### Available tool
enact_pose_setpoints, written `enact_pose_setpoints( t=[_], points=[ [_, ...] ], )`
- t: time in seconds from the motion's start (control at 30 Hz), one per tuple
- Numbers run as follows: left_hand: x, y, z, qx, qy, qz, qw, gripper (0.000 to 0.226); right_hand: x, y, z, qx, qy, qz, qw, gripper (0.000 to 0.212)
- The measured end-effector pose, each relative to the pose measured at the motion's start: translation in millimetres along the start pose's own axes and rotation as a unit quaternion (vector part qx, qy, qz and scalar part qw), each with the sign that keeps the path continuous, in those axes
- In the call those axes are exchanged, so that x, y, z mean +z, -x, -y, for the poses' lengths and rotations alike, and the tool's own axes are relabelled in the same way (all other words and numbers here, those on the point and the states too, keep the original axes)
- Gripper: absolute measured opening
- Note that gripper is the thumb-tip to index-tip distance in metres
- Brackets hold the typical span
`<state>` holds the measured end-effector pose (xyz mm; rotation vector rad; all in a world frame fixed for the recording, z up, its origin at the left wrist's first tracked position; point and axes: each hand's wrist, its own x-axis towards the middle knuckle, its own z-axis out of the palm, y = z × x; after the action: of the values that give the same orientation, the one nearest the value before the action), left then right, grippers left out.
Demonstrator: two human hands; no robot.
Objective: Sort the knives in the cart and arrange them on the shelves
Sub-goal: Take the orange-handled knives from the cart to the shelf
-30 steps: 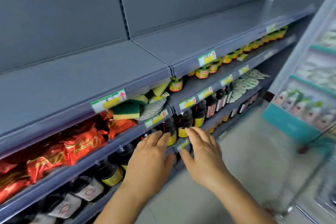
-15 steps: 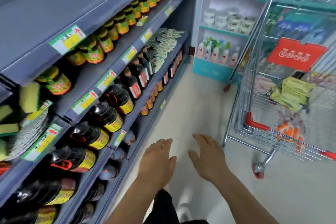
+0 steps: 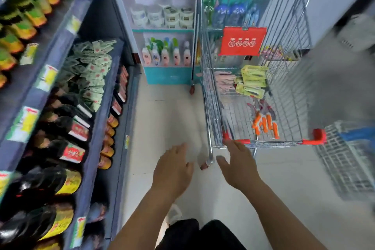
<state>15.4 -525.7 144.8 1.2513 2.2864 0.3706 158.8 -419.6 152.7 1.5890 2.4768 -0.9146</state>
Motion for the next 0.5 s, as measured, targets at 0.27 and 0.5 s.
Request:
enact_pose_setpoints(
  t=[0.27, 0.5],
  points=[
    [-3.9, -79.8, -51.7, 0.061, 0.009, 0.013, 0.998, 0.058, -32.9, -57.3, -28.1, 0.037, -0.027, -0.057, 0.997, 0.047],
    [23.9, -152.1, -125.0, 0.062, 0.037, -0.002, 0.997, 0.052, -62.7, -143.9, -86.2, 0.026, -0.039, -0.037, 0.998, 0.05]
  ],
)
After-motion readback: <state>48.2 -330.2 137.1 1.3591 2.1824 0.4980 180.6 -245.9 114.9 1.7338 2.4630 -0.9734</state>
